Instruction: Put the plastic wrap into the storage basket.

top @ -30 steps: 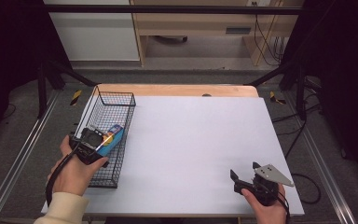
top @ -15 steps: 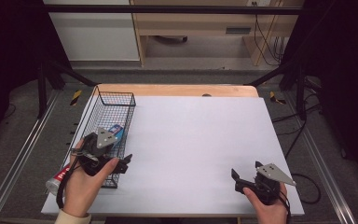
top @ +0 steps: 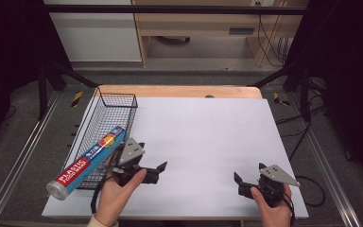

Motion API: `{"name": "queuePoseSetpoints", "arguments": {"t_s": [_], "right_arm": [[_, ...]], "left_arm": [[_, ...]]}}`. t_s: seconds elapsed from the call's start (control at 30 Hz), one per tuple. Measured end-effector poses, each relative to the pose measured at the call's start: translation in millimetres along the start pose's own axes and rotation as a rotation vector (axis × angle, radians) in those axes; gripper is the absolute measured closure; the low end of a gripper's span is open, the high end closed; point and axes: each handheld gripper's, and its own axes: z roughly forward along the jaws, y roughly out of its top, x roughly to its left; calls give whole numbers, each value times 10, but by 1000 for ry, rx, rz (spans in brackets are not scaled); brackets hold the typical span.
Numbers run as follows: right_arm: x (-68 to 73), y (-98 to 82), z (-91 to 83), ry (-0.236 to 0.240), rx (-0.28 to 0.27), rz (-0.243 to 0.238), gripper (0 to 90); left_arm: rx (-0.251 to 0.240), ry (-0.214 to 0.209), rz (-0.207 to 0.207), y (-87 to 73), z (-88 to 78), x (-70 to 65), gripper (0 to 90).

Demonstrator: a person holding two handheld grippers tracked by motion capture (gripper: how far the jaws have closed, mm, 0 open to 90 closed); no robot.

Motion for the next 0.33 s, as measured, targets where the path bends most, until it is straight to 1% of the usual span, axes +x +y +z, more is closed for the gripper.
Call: {"name": "queuePoseSetpoints", "arguments": {"t_s": [0.07, 0.1, 0.17, 0.2, 0.23, 0.27, 0.33], "right_arm": [[-7, -3, 1, -7, 8, -5, 50], [-11, -3, 4, -8, 10, -5, 51], [-22, -10, 17, -12, 17, -3, 55], [-31, -16, 26, -16, 21, -2, 57], [-38, -22, 34, -19, 30, 3, 61], [-43, -28, 42, -21, 32, 13, 66], [-54, -34, 63, -25, 37, 9, 67]], "left_arm": [[13, -16, 26, -99, 153, -35, 44], [16, -25, 43, -181, 240, -49, 47], [24, -16, 76, -304, 331, -82, 58], [35, -23, 97, -363, 371, -112, 62], [61, -53, 120, -399, 396, -134, 62], [76, -70, 135, -422, 398, -140, 60], [53, -46, 133, -469, 371, -135, 54]]}}
